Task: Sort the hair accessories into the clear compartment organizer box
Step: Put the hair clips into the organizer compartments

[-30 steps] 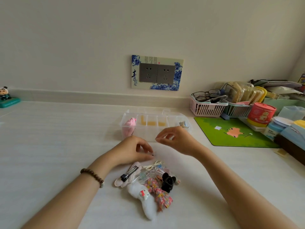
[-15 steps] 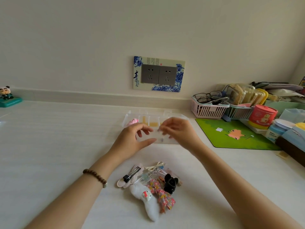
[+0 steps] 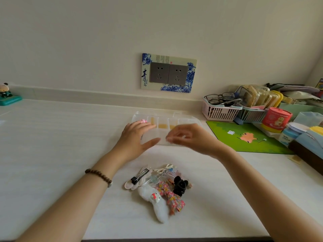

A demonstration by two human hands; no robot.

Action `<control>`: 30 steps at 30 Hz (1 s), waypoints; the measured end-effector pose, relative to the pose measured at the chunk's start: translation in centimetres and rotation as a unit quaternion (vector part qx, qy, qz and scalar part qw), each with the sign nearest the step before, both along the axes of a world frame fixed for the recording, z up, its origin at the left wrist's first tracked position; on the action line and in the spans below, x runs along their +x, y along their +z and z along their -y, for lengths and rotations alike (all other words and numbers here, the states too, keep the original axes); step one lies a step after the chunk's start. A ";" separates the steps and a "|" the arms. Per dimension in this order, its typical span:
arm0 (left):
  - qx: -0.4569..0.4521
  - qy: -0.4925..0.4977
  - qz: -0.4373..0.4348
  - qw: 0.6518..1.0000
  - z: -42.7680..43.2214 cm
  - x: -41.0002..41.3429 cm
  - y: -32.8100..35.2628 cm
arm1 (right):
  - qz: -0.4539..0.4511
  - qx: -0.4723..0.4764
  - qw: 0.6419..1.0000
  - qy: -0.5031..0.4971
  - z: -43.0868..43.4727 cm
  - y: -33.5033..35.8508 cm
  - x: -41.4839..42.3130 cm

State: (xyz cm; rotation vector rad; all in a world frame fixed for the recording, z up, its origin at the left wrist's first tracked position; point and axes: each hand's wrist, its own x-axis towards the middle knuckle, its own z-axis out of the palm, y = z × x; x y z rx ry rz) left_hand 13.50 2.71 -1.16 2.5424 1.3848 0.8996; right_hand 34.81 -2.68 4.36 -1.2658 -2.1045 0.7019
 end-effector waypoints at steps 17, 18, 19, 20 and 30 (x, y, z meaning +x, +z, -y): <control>-0.077 -0.015 0.043 0.996 1.5 0.0 1.4 | 0.105 -0.037 0.994 0.016 3.5 -2.7 -1.3; -0.075 -0.015 0.045 0.996 1.8 -0.1 1.4 | 0.084 -0.039 0.996 0.013 3.3 -2.6 -1.1; -0.072 -0.014 0.046 0.996 2.1 -0.2 1.3 | 0.054 -0.049 0.997 0.007 3.1 -2.5 -0.9; -0.068 -0.013 0.046 0.997 2.4 -0.2 1.3 | 0.018 -0.062 0.998 0.000 2.9 -2.2 -0.5; -0.045 -0.011 0.068 0.997 3.6 -0.5 1.3 | -0.175 0.094 0.958 -0.206 -2.2 1.2 3.5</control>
